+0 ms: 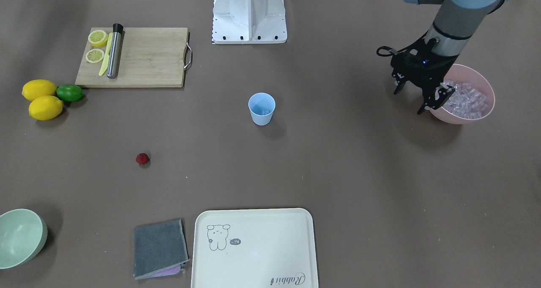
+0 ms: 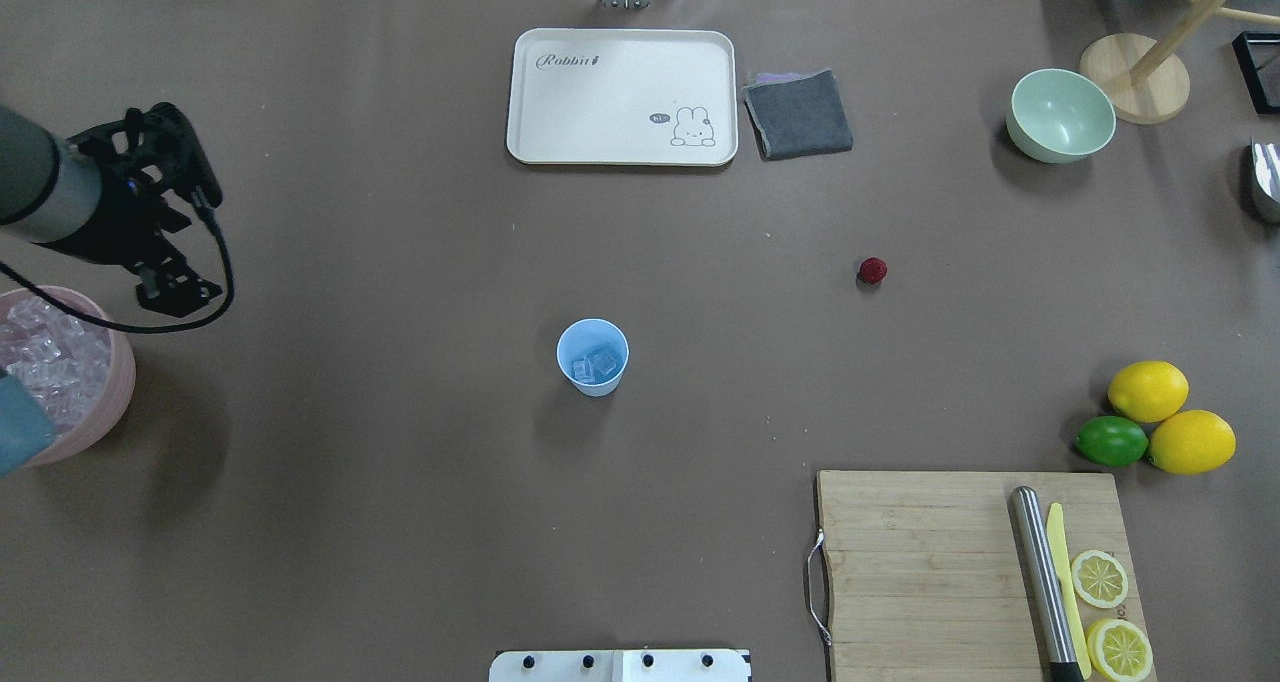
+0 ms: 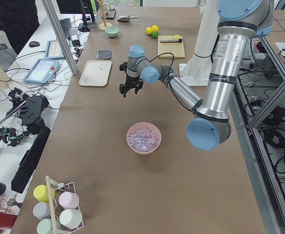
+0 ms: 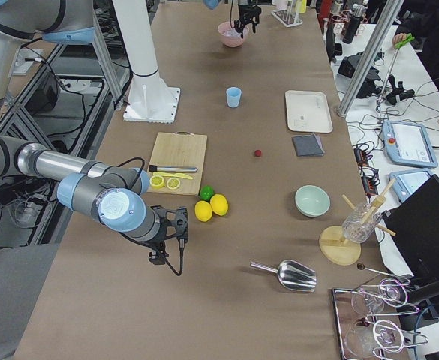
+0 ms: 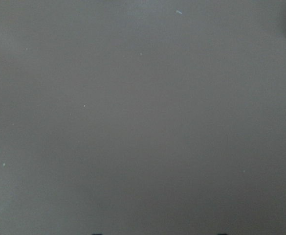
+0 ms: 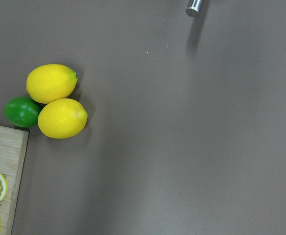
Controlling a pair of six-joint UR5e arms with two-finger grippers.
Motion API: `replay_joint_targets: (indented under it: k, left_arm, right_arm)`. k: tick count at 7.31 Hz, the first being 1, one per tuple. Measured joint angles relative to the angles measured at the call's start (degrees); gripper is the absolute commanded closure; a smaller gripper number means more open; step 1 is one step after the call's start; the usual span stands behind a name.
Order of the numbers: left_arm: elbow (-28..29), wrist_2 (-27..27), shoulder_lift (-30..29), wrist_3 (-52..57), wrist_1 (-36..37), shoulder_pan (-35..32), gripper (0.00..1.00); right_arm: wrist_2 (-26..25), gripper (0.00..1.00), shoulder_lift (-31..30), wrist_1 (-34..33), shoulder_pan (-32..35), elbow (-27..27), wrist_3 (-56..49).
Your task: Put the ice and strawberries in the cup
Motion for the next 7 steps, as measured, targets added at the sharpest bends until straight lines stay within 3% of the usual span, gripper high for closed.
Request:
replay_joint_targets:
  k: [1, 3, 5, 7]
  left_arm:
    - [-1.8, 0.0, 5.5, 3.7, -2.7, -1.7, 0.17]
    - [2.6, 0.3, 14.8, 8.0, -16.3, -3.7, 0.17]
    - [8.7, 1.4, 18.1, 8.7, -25.6, -4.2, 0.17]
    - [10.0, 2.9, 21.3, 8.8, -29.5, -4.2, 0.19]
  right_arm:
    - [0.3, 0.00, 0.0, 0.0, 0.0, -0.1, 0.0]
    - [0.4, 0.00, -0.1, -0.1, 0.0, -0.4, 0.0]
    - [0.5, 0.00, -0.2, -0.2, 0.0, -0.4, 0.0]
    - [0.5, 0.00, -0.4, -0.3, 0.0, -0.3, 0.0]
